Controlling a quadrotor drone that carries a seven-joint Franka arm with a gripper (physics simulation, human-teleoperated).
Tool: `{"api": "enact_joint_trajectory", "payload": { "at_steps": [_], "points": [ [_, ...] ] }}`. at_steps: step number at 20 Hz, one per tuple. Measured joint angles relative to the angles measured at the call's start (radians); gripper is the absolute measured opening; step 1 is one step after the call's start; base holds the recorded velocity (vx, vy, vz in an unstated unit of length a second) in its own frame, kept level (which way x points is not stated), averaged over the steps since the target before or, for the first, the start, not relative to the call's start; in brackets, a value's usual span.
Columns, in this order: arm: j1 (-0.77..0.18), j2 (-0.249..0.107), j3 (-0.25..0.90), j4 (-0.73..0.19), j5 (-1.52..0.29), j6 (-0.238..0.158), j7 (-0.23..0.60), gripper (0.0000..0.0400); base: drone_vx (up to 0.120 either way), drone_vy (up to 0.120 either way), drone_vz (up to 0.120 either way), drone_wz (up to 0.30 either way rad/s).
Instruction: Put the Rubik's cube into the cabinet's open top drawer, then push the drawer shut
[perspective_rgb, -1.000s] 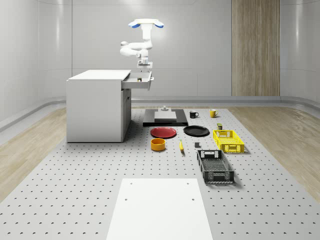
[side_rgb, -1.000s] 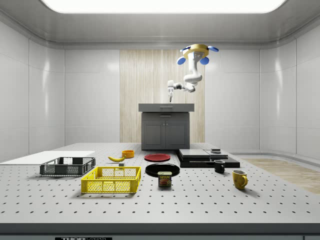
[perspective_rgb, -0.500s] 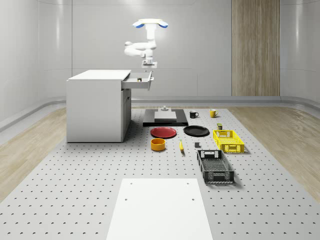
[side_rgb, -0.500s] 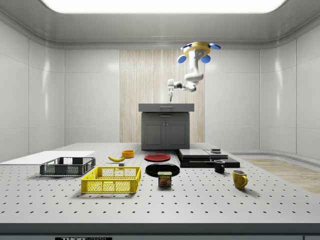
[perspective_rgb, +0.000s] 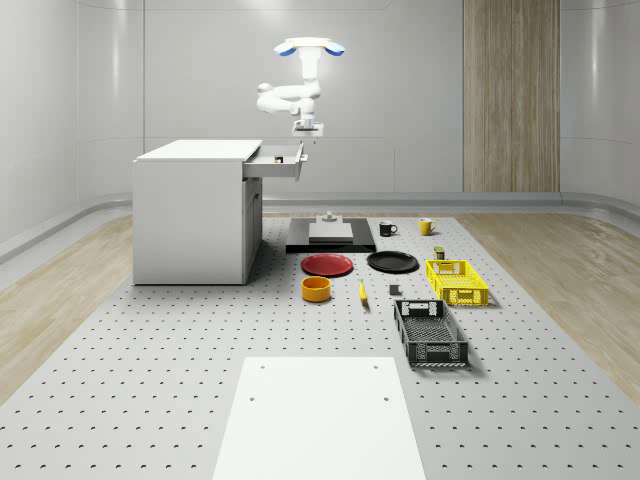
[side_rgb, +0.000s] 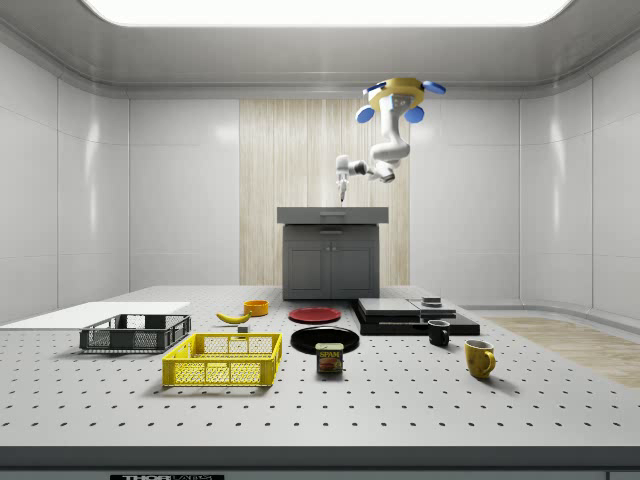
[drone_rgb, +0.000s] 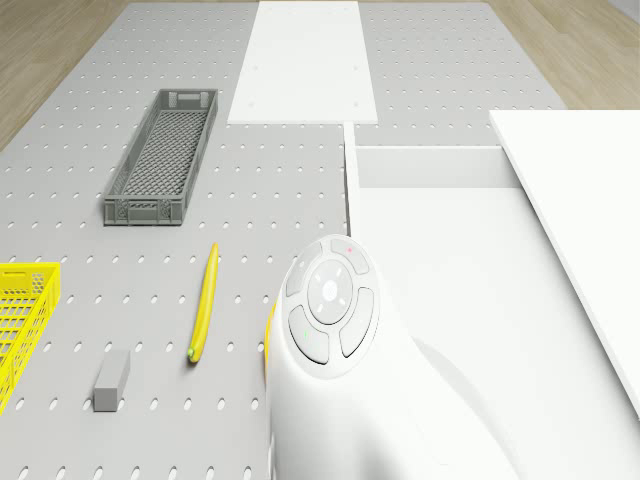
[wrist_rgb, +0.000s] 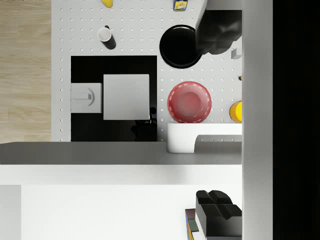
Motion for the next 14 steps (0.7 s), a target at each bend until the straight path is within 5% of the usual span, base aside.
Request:
{"api": "enact_joint_trajectory", "payload": {
  "at_steps": [14],
  "points": [
    [0.004,0.008,-0.001,-0.001,-0.004,-0.008,-0.003,0.0400,0.000,0.120,0.000,0.000]
  ]
}}
